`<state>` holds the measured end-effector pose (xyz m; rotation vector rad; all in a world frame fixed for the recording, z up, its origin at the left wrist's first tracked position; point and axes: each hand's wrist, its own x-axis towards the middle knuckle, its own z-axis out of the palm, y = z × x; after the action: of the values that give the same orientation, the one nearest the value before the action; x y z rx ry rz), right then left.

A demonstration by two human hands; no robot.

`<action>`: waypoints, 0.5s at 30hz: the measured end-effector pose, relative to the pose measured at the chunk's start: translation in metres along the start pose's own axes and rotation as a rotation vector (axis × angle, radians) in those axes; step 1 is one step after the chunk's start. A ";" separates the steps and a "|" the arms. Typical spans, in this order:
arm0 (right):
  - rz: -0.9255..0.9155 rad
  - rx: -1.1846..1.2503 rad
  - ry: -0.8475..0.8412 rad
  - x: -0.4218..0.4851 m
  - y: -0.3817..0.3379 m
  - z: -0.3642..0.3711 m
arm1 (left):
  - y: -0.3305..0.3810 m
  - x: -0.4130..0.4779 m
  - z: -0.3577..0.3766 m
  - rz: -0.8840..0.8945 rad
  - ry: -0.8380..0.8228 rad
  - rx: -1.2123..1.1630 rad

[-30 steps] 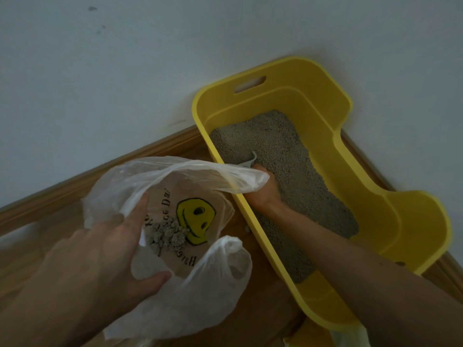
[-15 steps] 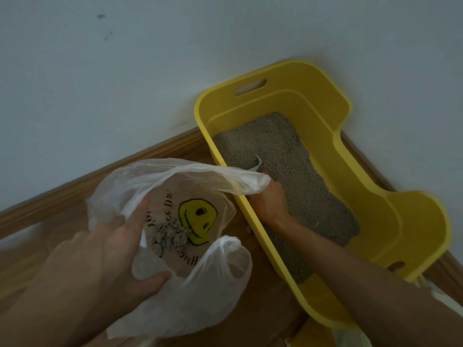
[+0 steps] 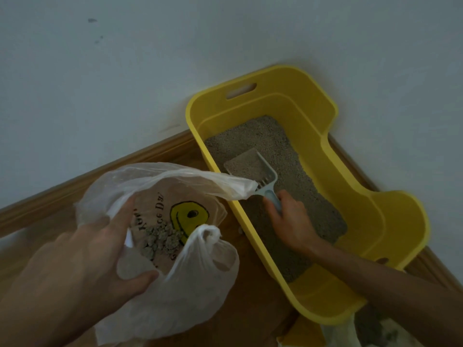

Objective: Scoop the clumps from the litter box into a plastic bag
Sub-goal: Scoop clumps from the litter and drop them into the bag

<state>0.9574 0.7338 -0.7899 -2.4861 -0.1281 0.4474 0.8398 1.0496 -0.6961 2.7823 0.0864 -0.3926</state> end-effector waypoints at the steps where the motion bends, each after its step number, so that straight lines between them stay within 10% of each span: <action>1: -0.006 0.009 -0.002 -0.003 0.002 -0.004 | 0.002 0.001 -0.001 0.002 -0.010 0.000; 15: -0.067 0.106 -0.028 -0.030 0.000 -0.020 | 0.002 0.004 0.005 0.024 0.024 -0.035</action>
<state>0.9364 0.7172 -0.7659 -2.3650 -0.1927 0.4491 0.8428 1.0467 -0.7010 2.7511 0.0644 -0.3486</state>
